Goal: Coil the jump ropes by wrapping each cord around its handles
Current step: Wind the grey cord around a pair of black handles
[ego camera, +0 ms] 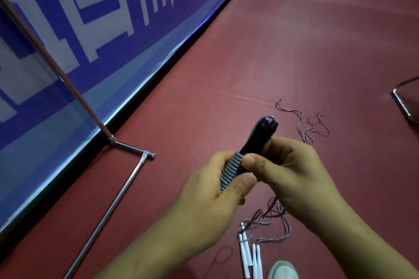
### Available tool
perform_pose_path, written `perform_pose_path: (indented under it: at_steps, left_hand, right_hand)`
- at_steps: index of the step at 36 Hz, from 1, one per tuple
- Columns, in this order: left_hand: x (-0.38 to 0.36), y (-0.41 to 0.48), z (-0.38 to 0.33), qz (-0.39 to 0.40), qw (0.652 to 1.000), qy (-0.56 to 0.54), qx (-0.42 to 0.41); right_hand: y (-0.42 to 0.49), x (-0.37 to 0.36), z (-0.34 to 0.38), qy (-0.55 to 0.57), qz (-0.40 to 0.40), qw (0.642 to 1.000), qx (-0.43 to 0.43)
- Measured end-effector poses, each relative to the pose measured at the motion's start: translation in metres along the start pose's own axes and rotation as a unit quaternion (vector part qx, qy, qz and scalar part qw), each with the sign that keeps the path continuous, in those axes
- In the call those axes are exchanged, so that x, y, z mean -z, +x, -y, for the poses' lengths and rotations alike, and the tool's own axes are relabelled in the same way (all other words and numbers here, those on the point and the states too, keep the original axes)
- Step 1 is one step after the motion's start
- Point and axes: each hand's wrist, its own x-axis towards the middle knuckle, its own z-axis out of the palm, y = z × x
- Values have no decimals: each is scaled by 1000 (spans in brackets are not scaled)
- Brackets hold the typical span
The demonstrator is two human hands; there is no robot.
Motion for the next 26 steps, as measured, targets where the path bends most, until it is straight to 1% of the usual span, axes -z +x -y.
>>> perform_pose_path:
  at_steps: [4,7,10,16,23,26]
  left_hand:
    - [-8,0,4,-57,996,-70,-15]
    - [-11,1,0,-68,990,-120,-10]
    - [-8,2,-4,-63,983,-173,7]
    - [0,2,-15,-34,963,-266,35]
    - [7,1,-15,-18,954,-293,57]
    - [5,1,-11,-19,944,-320,80]
  right_hand:
    - [1,-3,3,38,-21,999,3]
    - [3,-7,3,43,-26,999,17]
    - [2,-7,5,45,-19,998,28]
    - [-1,0,6,1,9,1000,29]
    - [-3,6,11,4,51,999,17]
    - [-3,6,13,38,59,997,11]
